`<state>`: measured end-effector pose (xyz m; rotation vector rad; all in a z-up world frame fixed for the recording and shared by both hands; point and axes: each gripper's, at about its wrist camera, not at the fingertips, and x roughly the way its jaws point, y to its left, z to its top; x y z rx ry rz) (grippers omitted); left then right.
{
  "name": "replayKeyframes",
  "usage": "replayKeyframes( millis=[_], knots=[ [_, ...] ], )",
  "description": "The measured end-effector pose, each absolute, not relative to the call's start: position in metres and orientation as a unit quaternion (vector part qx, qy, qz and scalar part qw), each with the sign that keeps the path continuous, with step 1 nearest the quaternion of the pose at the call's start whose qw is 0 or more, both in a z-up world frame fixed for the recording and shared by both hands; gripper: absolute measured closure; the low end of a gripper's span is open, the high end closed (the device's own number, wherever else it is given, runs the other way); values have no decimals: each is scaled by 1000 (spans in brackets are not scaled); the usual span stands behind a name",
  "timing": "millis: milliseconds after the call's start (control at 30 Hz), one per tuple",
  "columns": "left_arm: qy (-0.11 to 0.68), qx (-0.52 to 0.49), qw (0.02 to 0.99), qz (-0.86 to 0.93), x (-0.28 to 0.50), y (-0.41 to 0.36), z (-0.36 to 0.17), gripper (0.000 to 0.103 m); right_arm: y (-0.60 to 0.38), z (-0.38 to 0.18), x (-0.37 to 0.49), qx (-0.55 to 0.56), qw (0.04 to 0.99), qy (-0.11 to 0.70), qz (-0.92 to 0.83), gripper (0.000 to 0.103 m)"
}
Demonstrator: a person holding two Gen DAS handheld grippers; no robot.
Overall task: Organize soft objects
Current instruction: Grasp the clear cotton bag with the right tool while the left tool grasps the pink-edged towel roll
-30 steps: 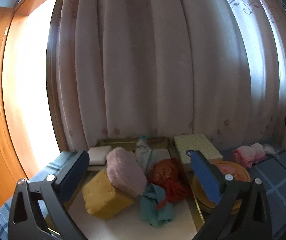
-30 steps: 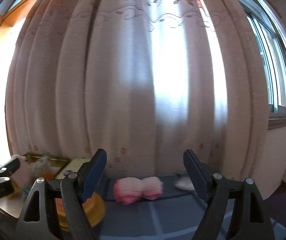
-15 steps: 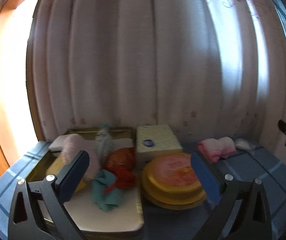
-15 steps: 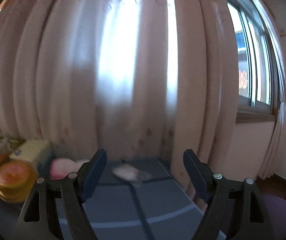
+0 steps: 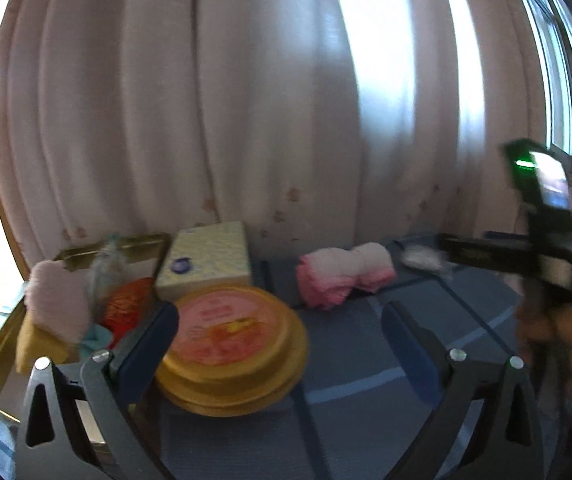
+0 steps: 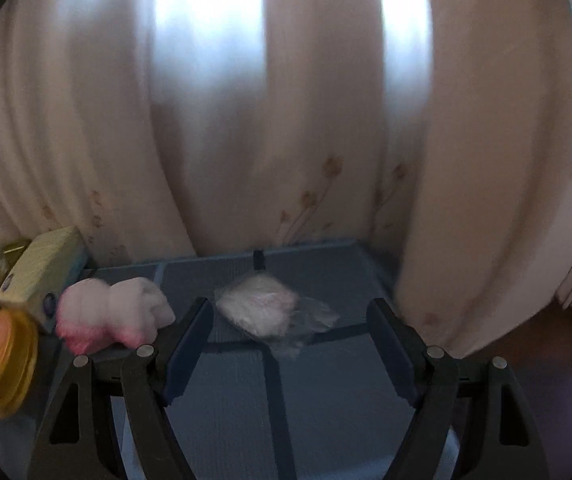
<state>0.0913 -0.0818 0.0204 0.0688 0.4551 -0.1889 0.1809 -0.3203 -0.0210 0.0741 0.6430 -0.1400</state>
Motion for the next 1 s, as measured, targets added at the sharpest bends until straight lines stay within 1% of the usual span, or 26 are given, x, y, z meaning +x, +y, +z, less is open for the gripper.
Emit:
replayKeyframes(
  millis=[233, 267, 400, 500, 567, 633, 667, 733, 867, 1000],
  knots=[
    [240, 32, 964, -110, 99, -96, 18, 0, -321, -42, 239, 55, 916, 396, -35, 23],
    [243, 32, 963, -110, 101, -98, 18, 0, -320, -44, 242, 57, 913, 403, -30, 28],
    [250, 36, 961, -114, 106, -106, 16, 0, -317, -46, 242, 54, 908, 414, -15, 43],
    [251, 39, 960, -114, 109, -112, 16, 0, -317, -46, 238, 56, 907, 416, -12, 51],
    [246, 47, 962, -112, 112, -118, 17, 0, -320, -45, 232, 68, 907, 415, -6, 60],
    [243, 54, 962, -110, 115, -124, 21, 0, -328, -45, 225, 90, 907, 411, 3, 66],
    [241, 53, 963, -110, 117, -125, 25, 0, -331, -44, 220, 105, 908, 405, 8, 68],
    [237, 43, 964, -110, 124, -132, 35, 0, -340, -38, 206, 129, 916, 379, 10, 69],
    [235, 47, 966, -98, 147, -154, 49, 0, -339, -9, 179, 109, 949, 296, -30, 69],
    [288, 33, 953, -89, 185, -173, 42, 0, -337, 7, 160, 76, 966, 236, -68, 68]
  ],
)
